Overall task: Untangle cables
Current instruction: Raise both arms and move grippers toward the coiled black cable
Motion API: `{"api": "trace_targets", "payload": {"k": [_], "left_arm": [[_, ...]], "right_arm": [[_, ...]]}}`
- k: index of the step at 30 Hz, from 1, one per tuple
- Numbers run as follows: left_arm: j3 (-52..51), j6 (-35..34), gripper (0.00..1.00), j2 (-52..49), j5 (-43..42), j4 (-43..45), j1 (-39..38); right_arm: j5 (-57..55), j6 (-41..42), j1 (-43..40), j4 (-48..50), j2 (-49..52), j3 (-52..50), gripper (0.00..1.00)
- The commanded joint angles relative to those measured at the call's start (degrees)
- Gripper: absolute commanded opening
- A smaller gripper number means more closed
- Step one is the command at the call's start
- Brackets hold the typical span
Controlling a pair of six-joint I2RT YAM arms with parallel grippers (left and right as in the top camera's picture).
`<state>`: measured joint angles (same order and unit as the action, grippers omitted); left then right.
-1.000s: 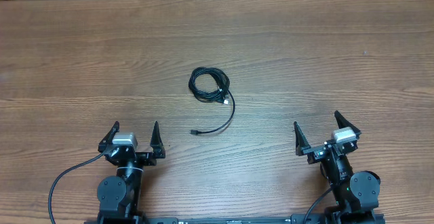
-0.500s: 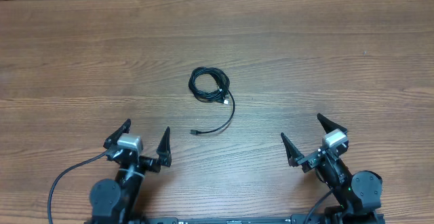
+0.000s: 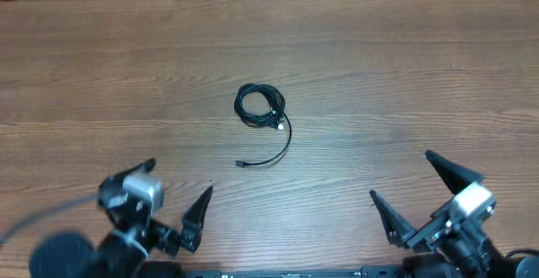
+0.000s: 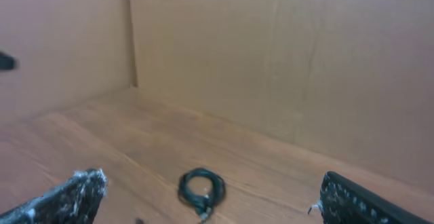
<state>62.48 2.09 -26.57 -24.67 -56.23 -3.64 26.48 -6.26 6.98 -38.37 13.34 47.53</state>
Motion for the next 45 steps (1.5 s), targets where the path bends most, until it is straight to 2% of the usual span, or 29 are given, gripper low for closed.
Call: {"api": "trace_targets", "payload": {"k": [1,5,7,10,13,19,20,21,22,23,31,37,39,42,45], "left_arm": [[13.42,2.21,1.0,-15.45,-10.75,-7.74,0.33],[27.93,3.5,1.0,-31.1,-12.11,-19.74,0.22],[33.86,1.62,1.0,-38.75,-12.87,-24.76,0.22],[35.08,-1.49,1.0,-46.21,-12.9,-25.66,0.22],[35.08,-2.36,1.0,-51.49,-12.87,-25.68,0.22],[35.08,-4.9,0.97,-62.6,-12.85,-24.85,0.22],[35.08,-4.87,0.82,-64.61,-12.87,-24.94,0.2],[35.08,-4.9,0.49,-67.38,-12.87,-25.18,0.17],[35.08,-4.83,0.22,-69.57,-12.7,-25.64,0.15],[35.08,-4.83,0.04,-71.52,-12.24,-25.83,0.13],[35.06,-5.62,0.04,-83.76,-9.31,-20.81,0.07],[35.06,-15.21,0.04,-91.93,-0.61,-13.22,-2.19],[35.06,-17.46,0.04,-94.18,-0.42,-12.96,-3.39],[35.06,-19.19,0.04,-96.28,-0.39,-11.76,-4.76],[35.06,-19.54,0.06,-98.03,0.13,-9.9,-5.66]], "right_arm": [[1.2,-1.38,-0.26,-5.31,10.01,8.83,1.0],[7.02,-8.37,-0.26,-16.35,24.02,19.76,1.0],[8.74,-10.75,-0.26,-23.85,34.34,26.75,1.0],[10.29,-10.01,-0.26,-31.39,46.05,32.83,1.0],[11.15,-4.35,-0.26,-32.57,53.64,33.94,1.0],[11.15,13.51,-0.26,-33.22,67.21,33.92,1.0],[11.15,16.02,-0.26,-33.53,69.0,33.92,1.0],[11.15,20.48,-0.26,-33.97,71.73,33.92,1.0],[11.15,23.26,-0.26,-33.99,73.66,33.92,1.0],[11.15,24.22,-0.26,-33.99,74.69,33.92,1.0],[9.38,24.5,-0.26,-31.26,77.48,33.92,1.0],[5.46,24.5,-0.24,-29.0,77.48,33.9,1.0],[5.53,26.45,-0.26,-28.52,77.48,33.86,1.0],[5.53,31.08,-0.24,-24.81,77.48,33.86,1.0],[5.51,31.41,-0.24,-19.26,77.5,33.86,1.0]]}}
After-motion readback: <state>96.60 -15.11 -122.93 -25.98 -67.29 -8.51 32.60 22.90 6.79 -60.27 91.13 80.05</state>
